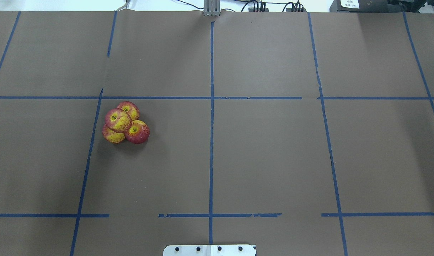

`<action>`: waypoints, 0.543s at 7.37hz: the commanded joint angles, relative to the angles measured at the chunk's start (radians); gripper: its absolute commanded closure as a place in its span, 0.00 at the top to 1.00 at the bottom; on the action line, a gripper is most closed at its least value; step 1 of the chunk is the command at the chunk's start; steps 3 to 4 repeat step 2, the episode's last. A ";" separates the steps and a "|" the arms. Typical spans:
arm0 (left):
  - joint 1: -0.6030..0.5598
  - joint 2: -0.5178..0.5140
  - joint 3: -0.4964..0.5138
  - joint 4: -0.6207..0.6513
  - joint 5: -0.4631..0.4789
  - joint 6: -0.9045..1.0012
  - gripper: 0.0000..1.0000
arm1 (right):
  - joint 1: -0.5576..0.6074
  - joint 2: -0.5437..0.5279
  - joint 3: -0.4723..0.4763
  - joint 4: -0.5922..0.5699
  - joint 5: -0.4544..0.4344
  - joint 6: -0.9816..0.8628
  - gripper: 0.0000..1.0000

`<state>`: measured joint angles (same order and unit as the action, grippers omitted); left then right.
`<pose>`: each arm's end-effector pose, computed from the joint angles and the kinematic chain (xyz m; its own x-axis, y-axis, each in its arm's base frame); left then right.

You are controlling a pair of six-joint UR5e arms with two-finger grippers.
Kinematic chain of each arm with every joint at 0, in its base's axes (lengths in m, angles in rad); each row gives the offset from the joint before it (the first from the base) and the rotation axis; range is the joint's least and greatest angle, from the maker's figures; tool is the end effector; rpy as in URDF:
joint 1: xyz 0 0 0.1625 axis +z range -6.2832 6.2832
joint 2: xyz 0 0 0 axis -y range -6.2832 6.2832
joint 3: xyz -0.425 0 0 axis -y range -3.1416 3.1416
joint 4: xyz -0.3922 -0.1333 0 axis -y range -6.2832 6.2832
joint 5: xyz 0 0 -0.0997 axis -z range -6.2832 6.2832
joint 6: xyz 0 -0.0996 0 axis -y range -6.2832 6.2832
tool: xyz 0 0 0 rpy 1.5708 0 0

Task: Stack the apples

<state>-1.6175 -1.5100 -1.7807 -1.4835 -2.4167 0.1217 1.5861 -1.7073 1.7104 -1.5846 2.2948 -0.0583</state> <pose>-0.0804 -0.4624 0.5882 0.6652 0.1362 -0.7341 -0.0344 0.9878 0.1520 0.0739 -0.4322 0.6580 0.7486 -0.0397 0.6618 0.0284 0.9992 0.0279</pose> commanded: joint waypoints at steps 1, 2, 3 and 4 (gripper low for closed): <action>-0.005 0.013 -0.005 0.017 -0.001 -0.001 1.00 | 0.000 0.000 0.000 0.000 0.000 0.000 1.00; -0.010 -0.001 -0.023 0.057 -0.002 0.001 1.00 | 0.000 0.000 0.000 0.000 0.000 0.000 1.00; -0.010 -0.001 -0.023 0.057 -0.002 0.001 1.00 | 0.000 0.000 0.000 0.000 0.000 0.000 1.00; -0.010 -0.001 -0.023 0.057 -0.002 0.001 1.00 | 0.000 0.000 0.000 0.000 0.000 0.000 1.00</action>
